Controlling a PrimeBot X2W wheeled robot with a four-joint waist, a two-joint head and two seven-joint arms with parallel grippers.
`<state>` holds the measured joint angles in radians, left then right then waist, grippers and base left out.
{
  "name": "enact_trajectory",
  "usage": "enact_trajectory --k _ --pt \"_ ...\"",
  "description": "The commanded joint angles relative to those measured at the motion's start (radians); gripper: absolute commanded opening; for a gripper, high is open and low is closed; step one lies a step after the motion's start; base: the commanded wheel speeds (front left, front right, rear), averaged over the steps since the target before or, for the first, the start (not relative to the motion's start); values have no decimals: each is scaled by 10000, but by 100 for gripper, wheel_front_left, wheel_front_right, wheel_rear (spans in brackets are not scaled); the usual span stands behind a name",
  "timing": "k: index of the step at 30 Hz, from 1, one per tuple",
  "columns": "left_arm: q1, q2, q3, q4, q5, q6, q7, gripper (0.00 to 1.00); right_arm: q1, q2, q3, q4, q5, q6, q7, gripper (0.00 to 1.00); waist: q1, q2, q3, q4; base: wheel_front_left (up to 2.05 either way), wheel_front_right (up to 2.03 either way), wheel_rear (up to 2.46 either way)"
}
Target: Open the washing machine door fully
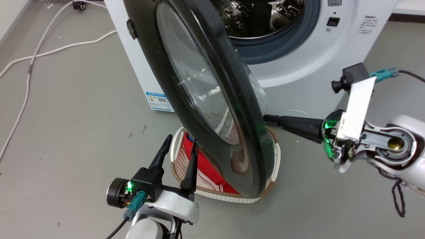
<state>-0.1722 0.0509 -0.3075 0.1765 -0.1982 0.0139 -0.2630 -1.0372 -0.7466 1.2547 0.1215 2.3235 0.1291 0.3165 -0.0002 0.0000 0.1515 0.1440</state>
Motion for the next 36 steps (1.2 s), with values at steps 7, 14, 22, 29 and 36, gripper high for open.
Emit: enact_trajectory --k 7,14,22,29,36 --pt "225 4 -12 85 20 -102 -26 100 662 467 -126 31 -258 29 -780 0 2 0 -269 133 0 0 0" --pt "414 1 46 131 -64 -118 -26 100 1709 608 -701 449 -1327 28 -3355 0 2 0 -598 -98 0 0 0" --pt "617 23 89 374 -44 -247 -26 100 4028 219 -1599 -10 -2105 28 -5715 0 2 0 -1136 -413 0 0 0" --pt "888 109 251 526 -118 -293 -26 100 7005 454 -4109 72 -3056 28 -5798 0 2 0 -1533 -713 0 0 0" --pt "1085 208 481 536 -167 -228 -26 100 9305 1413 -7451 663 -6717 28 -5803 36 2 0 -1694 -927 0 0 0"
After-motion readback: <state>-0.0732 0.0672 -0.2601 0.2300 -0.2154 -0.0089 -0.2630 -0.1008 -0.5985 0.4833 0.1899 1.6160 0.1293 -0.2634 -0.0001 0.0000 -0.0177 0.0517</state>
